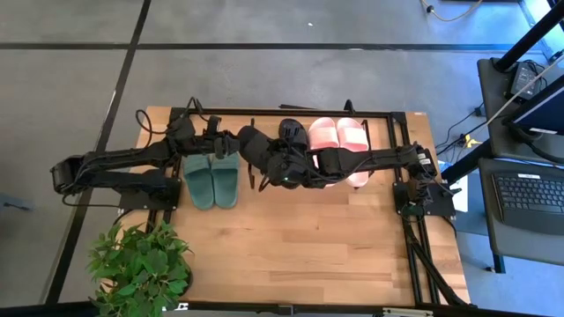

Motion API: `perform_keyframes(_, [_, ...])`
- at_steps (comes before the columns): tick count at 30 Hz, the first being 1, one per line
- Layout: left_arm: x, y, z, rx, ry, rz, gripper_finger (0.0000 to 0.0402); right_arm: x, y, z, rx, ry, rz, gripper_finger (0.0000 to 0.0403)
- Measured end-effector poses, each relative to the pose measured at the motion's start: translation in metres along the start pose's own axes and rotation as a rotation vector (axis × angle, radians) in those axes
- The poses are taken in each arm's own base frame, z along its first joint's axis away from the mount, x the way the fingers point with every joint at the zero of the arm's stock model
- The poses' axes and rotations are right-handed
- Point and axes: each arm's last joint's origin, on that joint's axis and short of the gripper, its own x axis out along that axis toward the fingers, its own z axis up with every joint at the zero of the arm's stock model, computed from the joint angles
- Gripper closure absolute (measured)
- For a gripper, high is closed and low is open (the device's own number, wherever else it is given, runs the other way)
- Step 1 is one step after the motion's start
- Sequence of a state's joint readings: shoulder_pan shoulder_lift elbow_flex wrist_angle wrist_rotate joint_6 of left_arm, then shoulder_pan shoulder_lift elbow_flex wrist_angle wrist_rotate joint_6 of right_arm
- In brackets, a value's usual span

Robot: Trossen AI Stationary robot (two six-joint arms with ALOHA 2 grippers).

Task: Pick and place slides into the shelf
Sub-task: Put the black slide on the shelf

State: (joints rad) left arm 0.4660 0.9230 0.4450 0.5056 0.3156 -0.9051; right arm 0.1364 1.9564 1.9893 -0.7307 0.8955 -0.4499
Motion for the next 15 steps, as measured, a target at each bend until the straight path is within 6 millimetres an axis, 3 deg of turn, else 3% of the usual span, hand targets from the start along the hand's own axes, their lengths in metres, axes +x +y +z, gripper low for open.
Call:
perform_keyframes(12, [-0.0001, 0.0008, 0.002, 0.028, -0.058, 0.038, 0.0368, 0.0001, 0.0005, 0.0002, 0.017, -0.002, 0.006, 0.0391])
perform_keyframes(15, [0.0, -0.0001, 0.002, 0.031, -0.046, 0.02, 0.037, 0.0001, 0.0008, -0.0006, -0.01, 0.003, 0.007, 0.0389])
